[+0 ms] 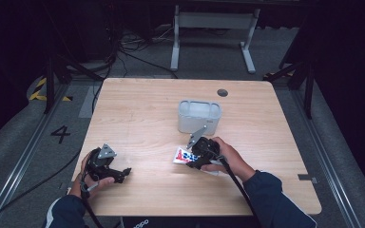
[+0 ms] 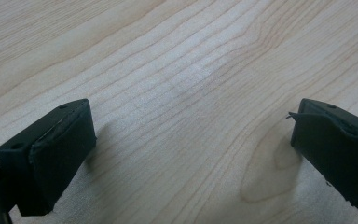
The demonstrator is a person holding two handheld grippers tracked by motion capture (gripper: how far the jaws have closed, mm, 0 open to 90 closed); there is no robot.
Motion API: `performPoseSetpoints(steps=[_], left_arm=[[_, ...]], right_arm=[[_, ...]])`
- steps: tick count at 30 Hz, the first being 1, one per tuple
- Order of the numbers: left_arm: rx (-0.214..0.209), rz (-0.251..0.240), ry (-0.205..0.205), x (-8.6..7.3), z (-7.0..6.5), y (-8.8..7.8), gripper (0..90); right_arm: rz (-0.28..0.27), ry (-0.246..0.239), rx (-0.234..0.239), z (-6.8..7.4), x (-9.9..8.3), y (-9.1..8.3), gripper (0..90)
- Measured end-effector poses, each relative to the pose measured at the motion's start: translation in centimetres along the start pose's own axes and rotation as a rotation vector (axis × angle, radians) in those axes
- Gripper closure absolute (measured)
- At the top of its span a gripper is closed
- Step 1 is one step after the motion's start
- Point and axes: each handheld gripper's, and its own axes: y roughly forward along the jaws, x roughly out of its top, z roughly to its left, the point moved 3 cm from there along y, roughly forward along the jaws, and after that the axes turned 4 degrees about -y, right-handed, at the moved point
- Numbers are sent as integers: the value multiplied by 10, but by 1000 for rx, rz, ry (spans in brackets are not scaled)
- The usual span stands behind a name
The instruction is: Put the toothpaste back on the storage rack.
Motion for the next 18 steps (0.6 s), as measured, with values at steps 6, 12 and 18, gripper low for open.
performPoseSetpoints(steps=[6,12,18], left_arm=[[0,0,0,0,0,0,2],[0,0,0,0,0,0,2],[0,0,0,0,0,0,2]], right_arm=[[-32,3,-8,-1,-1,-8,604],[-94,9,-13,-3,-3,-20,607],[-153,18,-29,-6,-3,-28,618]])
